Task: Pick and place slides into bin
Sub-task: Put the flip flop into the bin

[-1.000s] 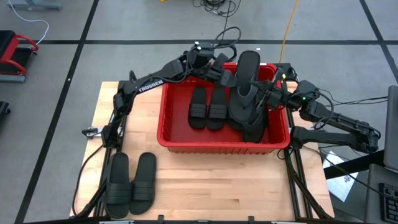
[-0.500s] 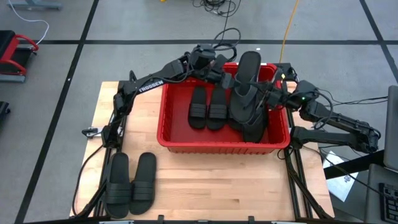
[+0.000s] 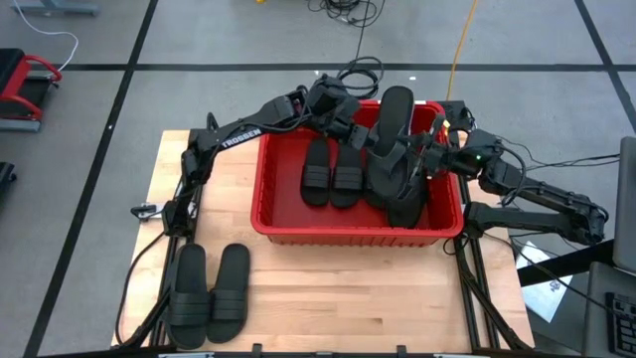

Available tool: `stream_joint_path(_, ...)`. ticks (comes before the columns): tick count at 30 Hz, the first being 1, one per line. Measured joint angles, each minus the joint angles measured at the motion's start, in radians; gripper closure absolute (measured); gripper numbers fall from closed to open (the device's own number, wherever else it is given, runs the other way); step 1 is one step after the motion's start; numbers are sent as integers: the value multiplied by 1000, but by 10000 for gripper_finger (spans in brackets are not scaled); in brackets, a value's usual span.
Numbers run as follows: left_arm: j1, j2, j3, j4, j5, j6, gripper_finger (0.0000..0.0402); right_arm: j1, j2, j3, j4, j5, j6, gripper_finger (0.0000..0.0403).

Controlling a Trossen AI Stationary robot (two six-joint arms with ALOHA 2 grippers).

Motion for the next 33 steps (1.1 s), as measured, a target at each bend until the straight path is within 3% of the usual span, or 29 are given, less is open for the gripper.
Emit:
stream_joint_path(6, 15, 0, 0, 43, 27, 6, 401, 0, -3, 0, -207, 19, -68, 268)
stream_joint_path(12, 22, 0, 0, 52, 52, 5, 401, -2, -4, 0, -243, 249, -38, 225)
stream_joint_path(15, 26, 0, 0, 33, 56, 36, 401, -10, -5, 0, -246, 317, -36, 219)
stream_joint_path(22, 51, 5, 0, -41, 55, 104, 401, -39, -4, 0, -354, 320, 33, 218)
stream_joint_path(33, 29, 121, -1, -22, 105, 40, 402, -95, -37, 0, -483, 342, 71, 219)
